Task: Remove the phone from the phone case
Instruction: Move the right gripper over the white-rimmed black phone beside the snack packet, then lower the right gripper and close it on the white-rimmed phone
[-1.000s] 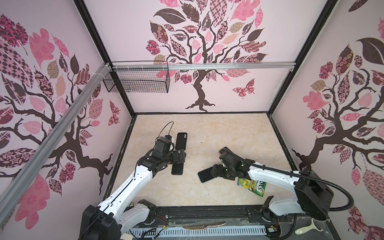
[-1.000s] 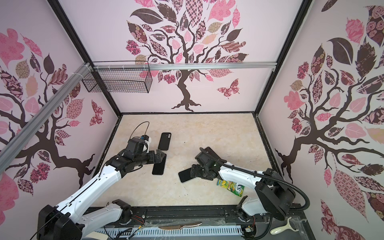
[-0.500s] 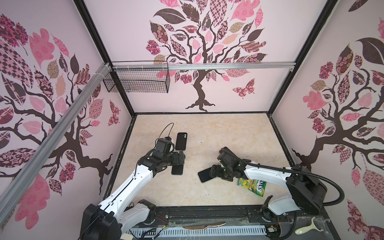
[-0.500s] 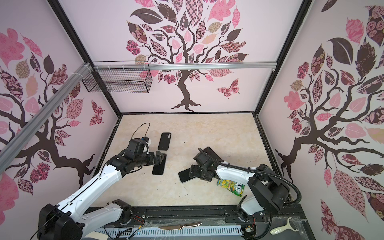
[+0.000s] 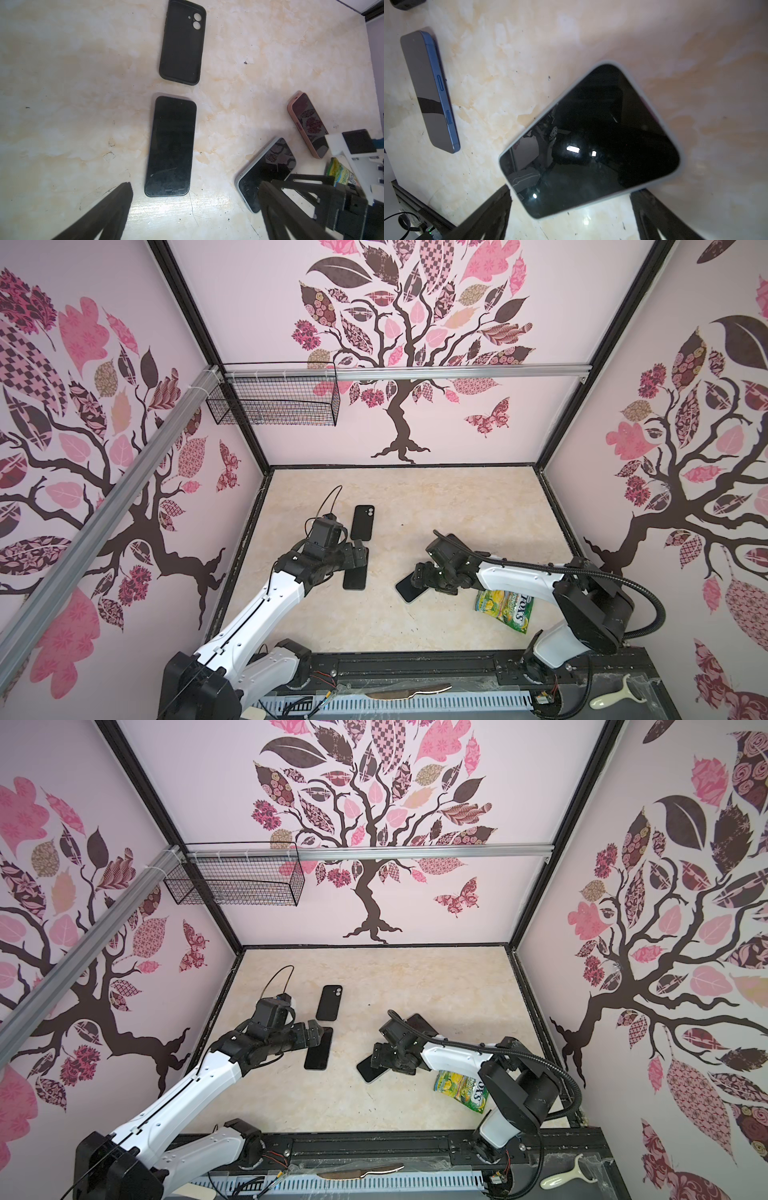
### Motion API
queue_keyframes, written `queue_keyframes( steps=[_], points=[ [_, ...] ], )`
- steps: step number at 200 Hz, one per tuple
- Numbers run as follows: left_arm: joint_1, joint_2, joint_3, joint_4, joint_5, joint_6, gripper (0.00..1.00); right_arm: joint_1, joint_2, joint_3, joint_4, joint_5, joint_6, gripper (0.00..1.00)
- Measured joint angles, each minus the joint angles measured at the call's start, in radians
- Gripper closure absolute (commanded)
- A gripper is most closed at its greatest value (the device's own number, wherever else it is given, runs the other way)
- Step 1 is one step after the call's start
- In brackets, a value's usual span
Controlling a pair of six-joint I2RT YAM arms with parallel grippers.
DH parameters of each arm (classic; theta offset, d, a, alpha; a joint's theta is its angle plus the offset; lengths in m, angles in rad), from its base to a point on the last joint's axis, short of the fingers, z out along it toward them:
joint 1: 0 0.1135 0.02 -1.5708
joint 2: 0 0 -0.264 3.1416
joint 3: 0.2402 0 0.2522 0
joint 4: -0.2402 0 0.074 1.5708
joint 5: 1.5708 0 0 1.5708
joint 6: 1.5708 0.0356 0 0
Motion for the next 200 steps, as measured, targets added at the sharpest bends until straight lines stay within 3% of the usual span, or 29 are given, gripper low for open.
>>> queue_keyframes(
  steps=[65, 142, 200],
  points=[
    [0.004, -0.035, -0.013, 0.027, 0.07, -0.016, 0.02, -0.003, 0.138, 0.159, -0.041, 0.077, -0.063, 0.04],
    [0.125, -0.076, -0.08, 0.083, 0.192, -0.063, 0.02, -0.006, 0.324, 0.415, -0.195, 0.204, -0.085, 0.05],
    [0.135, -0.097, -0.083, 0.083, 0.214, -0.065, 0.02, -0.007, 0.449, 0.597, -0.308, 0.249, -0.107, 0.07]
  ],
)
